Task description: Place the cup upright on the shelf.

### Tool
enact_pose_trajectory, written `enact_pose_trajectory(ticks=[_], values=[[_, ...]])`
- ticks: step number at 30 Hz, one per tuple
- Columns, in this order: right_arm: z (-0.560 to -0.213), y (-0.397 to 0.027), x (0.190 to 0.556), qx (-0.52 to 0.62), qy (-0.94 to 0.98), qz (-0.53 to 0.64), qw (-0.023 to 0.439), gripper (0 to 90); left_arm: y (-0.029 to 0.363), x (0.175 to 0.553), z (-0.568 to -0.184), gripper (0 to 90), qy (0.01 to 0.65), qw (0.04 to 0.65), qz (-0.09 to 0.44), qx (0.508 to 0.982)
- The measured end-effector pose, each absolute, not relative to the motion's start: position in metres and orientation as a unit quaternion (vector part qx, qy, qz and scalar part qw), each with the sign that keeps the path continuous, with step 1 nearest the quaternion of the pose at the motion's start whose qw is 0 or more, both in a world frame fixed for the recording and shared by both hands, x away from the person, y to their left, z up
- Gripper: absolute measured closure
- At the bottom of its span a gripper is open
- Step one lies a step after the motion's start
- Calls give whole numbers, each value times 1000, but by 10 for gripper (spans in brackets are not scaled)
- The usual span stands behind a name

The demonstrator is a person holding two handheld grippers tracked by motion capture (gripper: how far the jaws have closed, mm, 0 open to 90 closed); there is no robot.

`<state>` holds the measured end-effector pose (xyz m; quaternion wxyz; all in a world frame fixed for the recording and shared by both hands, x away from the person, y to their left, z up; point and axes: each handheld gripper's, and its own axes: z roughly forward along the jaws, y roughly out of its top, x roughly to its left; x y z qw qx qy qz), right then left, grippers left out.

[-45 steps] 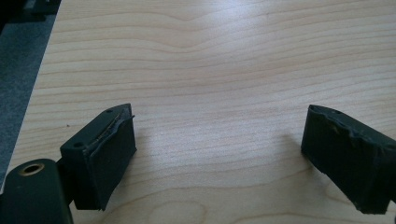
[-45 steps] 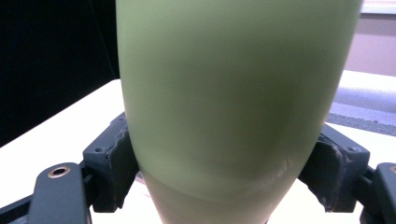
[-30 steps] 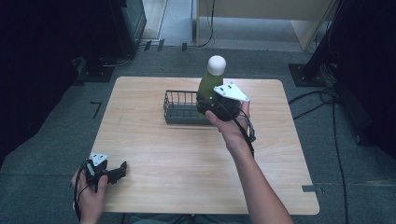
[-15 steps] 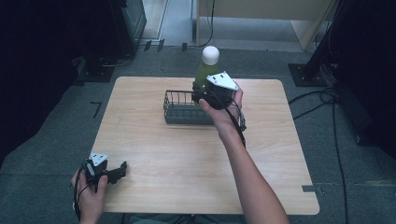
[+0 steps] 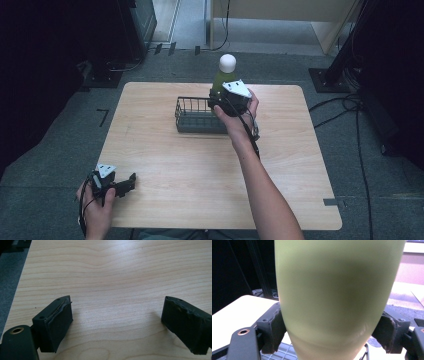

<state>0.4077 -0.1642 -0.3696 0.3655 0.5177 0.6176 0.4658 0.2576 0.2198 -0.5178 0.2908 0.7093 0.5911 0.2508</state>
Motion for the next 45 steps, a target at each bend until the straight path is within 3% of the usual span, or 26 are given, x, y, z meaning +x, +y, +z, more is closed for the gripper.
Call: enact_pose_trajectory(ticks=[11, 33, 45], values=[[-388, -169, 418, 541, 624, 450, 340, 206, 220, 258, -518, 105, 590, 291, 251, 710], [-401, -165, 428, 518, 640, 458, 336, 196, 220, 258, -518, 105, 591, 290, 250, 710], [-400, -178, 428, 524, 646, 478, 283, 146, 220, 258, -518, 105, 591, 292, 251, 709]])
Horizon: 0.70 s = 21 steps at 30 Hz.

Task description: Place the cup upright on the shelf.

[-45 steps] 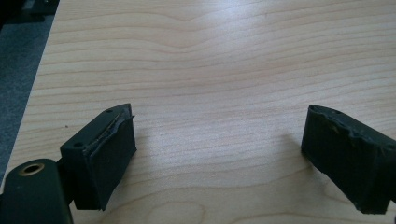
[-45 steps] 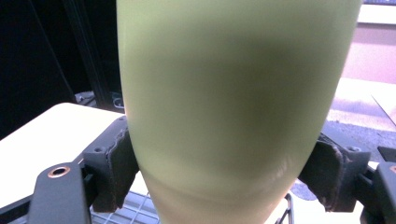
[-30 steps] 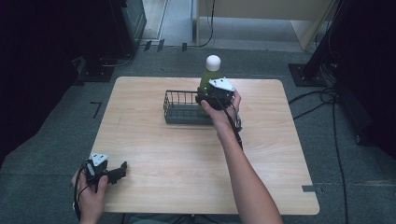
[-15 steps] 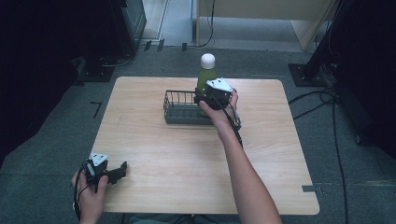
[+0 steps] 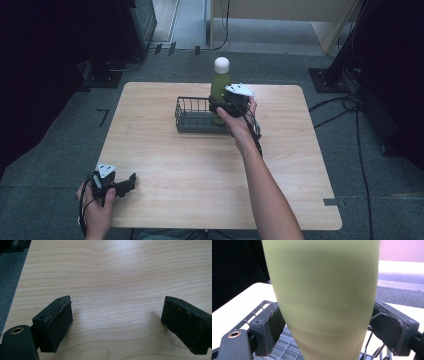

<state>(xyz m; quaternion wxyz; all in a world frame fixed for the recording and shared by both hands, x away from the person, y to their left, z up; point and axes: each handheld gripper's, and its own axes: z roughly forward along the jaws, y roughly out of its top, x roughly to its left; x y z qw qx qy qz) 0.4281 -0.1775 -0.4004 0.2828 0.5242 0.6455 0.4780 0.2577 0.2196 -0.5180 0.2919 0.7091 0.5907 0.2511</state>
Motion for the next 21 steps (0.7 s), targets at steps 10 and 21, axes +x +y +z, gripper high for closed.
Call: enact_pose_trajectory(ticks=[10, 21], values=[[-399, -183, 419, 513, 655, 477, 283, 100, 220, 258, -518, 105, 591, 291, 251, 710], [-404, -198, 400, 503, 661, 482, 280, 60, 220, 258, -518, 105, 591, 291, 250, 710]])
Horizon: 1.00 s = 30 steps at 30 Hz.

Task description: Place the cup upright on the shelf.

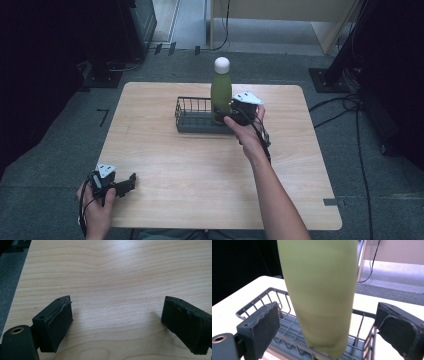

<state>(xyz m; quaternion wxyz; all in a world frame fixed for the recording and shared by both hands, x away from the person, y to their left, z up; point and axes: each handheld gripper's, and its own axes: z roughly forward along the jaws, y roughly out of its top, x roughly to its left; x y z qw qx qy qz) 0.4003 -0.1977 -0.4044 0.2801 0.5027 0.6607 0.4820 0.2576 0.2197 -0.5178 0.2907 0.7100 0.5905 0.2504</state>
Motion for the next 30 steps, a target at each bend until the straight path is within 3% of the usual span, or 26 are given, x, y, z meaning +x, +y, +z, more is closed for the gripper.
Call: enact_pose_trajectory(ticks=[30], values=[[-444, -251, 340, 511, 665, 452, 303, 72, 220, 258, -518, 105, 590, 290, 251, 711]])
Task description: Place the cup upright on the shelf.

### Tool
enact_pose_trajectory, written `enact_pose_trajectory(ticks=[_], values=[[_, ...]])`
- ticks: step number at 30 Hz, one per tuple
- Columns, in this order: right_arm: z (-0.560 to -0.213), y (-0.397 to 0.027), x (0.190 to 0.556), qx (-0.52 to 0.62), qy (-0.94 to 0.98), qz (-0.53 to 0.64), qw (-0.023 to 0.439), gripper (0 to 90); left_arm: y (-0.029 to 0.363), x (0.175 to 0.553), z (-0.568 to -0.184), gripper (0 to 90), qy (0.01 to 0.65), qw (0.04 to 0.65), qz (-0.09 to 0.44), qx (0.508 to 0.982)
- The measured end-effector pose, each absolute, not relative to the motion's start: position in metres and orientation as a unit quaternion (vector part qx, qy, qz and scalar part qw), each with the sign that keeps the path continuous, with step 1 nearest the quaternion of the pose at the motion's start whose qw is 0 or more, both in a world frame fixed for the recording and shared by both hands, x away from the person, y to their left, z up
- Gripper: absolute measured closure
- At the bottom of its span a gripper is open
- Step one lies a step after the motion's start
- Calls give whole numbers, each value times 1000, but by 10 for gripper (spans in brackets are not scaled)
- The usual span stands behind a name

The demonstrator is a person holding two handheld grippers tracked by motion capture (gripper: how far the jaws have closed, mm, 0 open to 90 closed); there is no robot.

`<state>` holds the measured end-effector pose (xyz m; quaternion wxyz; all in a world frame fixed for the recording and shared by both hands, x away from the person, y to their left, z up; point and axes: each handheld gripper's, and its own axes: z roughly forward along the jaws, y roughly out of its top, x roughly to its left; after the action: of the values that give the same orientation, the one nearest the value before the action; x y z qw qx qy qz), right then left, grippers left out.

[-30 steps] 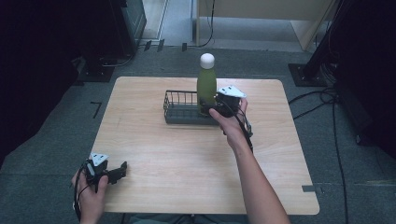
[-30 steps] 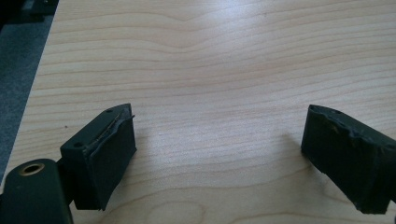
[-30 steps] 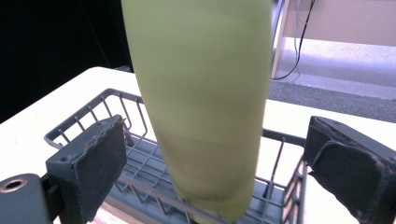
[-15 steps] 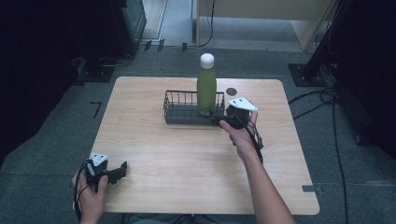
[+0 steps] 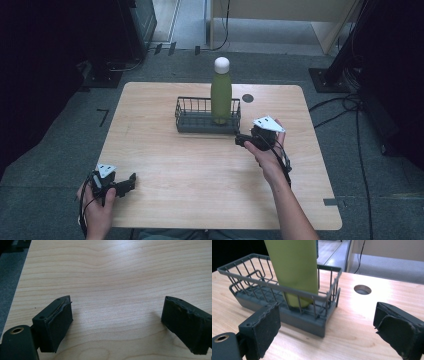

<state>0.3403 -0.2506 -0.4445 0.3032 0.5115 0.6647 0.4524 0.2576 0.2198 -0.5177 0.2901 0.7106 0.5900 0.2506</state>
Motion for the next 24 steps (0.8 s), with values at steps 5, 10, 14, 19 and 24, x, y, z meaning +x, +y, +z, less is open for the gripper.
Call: enact_pose_trajectory(ticks=[5, 10, 14, 19, 24], values=[[-450, -259, 333, 516, 664, 449, 302, 72, 220, 258, -518, 105, 590, 290, 251, 711], [-457, -269, 326, 521, 663, 444, 303, 72, 220, 258, -518, 104, 590, 290, 251, 711], [-463, -278, 320, 529, 660, 440, 303, 73, 220, 258, -518, 105, 590, 290, 251, 711], [-472, -290, 313, 538, 657, 433, 301, 75, 220, 258, -518, 105, 590, 290, 251, 711], [-477, -300, 307, 545, 654, 429, 302, 75, 220, 258, -518, 104, 590, 290, 251, 711]])
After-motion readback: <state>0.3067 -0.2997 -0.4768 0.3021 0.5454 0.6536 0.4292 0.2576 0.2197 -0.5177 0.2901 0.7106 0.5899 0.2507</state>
